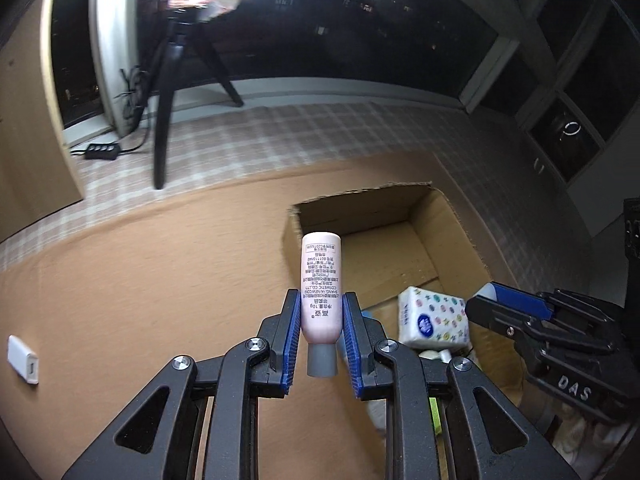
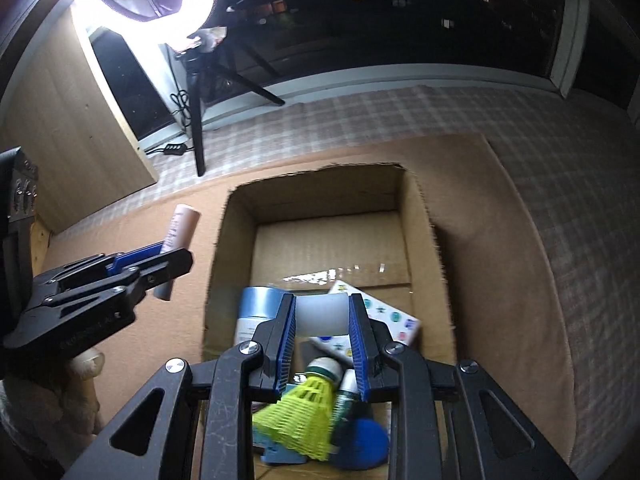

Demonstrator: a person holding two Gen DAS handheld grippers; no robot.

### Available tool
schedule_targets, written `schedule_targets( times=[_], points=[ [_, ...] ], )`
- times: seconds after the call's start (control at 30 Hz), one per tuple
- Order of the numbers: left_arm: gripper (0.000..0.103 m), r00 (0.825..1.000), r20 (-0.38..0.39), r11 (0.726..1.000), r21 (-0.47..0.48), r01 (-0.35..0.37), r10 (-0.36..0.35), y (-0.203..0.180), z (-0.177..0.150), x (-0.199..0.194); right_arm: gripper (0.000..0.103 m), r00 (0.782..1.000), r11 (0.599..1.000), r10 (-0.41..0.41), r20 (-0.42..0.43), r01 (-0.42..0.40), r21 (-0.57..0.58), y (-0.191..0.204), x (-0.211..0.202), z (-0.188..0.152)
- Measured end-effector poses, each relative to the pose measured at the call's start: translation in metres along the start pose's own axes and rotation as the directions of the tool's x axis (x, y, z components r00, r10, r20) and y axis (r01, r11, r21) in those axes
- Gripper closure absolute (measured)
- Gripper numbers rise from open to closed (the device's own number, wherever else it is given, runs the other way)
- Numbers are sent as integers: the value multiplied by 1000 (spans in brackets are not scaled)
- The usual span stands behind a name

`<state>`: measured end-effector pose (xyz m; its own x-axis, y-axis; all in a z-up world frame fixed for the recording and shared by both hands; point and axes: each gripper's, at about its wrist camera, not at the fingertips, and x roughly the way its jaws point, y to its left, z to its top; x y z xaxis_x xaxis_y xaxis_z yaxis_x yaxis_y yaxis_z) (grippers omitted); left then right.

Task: Organize objects
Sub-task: 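Close the right tool on the foam block while the left tool grasps the pink bottle and lifts, then open both tools to drop the foam block and bottle into the box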

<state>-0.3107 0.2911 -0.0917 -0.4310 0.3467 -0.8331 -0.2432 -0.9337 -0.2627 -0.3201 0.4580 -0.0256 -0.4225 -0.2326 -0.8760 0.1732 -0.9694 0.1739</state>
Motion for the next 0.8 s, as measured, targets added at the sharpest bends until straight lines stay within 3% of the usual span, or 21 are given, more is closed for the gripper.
schedule_targets(
  times=[0.33, 0.37, 0.43, 0.8],
  points=[
    [80, 1000, -25, 1000, 12, 19, -19, -26, 3, 27, 74, 1000, 1000, 7, -6, -7, -7, -11, 0, 1],
    [66, 999, -26, 1000, 8, 24, -24, -27, 5, 28, 72, 1000, 1000, 12, -10, -12, -7, -11, 0, 2],
    [51, 1000, -13, 1000, 1, 23, -23, -27, 6, 26, 64, 1000, 1000, 4, -1, -4, -7, -12, -2, 2],
    [51, 1000, 5, 1000, -21, 0, 0, -12, 3, 14, 62, 1000, 1000, 12, 5, -12, -1, -5, -10, -2]
  ],
)
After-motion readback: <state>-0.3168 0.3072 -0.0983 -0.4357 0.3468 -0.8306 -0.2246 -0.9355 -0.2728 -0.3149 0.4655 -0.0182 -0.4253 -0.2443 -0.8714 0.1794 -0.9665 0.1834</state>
